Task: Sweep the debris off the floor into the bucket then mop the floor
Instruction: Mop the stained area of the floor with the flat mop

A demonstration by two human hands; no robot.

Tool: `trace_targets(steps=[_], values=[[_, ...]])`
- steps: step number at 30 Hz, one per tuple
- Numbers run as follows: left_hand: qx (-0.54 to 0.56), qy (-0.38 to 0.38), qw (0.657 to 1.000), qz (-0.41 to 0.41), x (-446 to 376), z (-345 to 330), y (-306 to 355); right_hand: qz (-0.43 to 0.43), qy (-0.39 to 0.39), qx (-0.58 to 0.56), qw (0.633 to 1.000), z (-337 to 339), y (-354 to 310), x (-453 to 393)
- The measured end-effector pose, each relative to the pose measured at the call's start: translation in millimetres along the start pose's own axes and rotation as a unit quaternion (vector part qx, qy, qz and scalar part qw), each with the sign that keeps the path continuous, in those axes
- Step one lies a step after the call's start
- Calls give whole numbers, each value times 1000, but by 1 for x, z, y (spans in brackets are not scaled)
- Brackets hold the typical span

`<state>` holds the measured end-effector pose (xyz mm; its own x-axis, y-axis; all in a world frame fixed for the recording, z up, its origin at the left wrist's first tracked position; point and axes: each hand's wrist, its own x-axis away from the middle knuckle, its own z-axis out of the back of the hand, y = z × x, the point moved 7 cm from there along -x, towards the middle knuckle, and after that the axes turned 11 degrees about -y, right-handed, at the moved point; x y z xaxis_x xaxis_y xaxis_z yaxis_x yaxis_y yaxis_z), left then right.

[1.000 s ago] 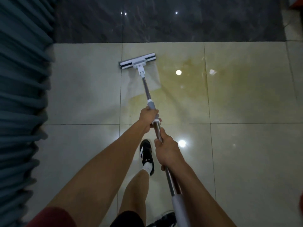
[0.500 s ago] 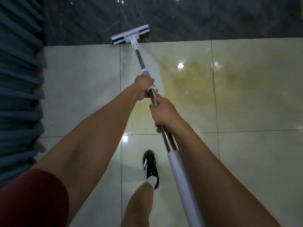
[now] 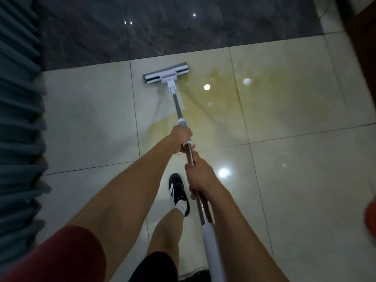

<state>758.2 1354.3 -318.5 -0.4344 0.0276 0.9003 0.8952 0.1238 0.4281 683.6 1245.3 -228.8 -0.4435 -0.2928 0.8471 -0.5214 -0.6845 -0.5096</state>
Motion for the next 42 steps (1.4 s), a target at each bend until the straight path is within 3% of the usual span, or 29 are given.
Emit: trace_targets(steps=[10, 15, 18, 23, 30, 42], values=[[-55, -82, 995, 32, 84, -127, -168, -34, 31, -85, 995, -49, 177, 142], [-73, -109, 991, 36, 111, -162, -214, -17, 50, -98, 994, -59, 225, 182], [-68, -87, 994, 27, 109, -166, -219, -13, 71, -84, 994, -57, 230, 187], [-35, -63, 997, 2, 86, -161, -189, -17, 108, -48, 993, -31, 209, 162], [-40, -54, 998, -3, 40, -132, -123, -26, 96, -45, 994, -3, 155, 104], [-74, -40, 996, -24, -93, -80, 113, -2, 89, -67, 994, 130, -11, -68]])
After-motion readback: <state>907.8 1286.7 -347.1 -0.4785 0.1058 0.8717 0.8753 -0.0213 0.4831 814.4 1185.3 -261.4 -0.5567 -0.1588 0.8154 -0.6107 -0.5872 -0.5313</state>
